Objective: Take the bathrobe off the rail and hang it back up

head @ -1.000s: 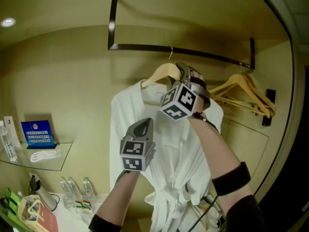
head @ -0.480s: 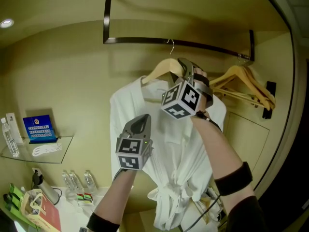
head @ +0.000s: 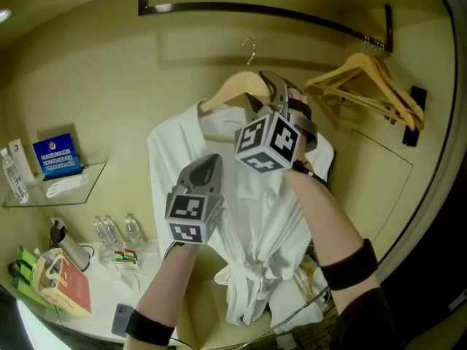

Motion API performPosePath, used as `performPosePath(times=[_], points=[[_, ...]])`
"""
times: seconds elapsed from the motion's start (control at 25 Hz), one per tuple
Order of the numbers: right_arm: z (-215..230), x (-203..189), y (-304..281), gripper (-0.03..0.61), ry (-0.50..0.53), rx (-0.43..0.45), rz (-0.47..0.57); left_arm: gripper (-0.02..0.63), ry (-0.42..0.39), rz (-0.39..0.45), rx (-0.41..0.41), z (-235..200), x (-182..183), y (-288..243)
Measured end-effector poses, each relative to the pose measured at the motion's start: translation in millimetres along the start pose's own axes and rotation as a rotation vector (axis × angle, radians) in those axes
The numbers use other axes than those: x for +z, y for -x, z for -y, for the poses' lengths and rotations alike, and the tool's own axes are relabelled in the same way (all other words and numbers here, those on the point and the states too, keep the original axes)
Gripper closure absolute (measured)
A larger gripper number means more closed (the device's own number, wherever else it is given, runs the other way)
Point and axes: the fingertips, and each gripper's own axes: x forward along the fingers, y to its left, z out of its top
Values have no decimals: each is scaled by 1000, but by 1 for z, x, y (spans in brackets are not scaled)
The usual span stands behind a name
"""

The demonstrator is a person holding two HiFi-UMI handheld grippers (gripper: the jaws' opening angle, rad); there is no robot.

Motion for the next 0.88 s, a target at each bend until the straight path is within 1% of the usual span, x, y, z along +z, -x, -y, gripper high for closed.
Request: performPosePath(times=[0.32,0.48,0.56,0.76,0.88], points=[[-68,-33,45,362,-102,95,38,614,7,-114,57,34,-65,44],[-101,-42,77,362,-155,154,60,614,-14,-178,81,61,-95,75],[-120,-50,92,362,-185,191,61,614,-8,-214,103,75,-111,94],[-175,-74,129,362,-241,278,57,614,15,-308,167,103,-152,147],[-221,-91,154,362,-273,328,33,614,22,-378,186,113,-184,179]])
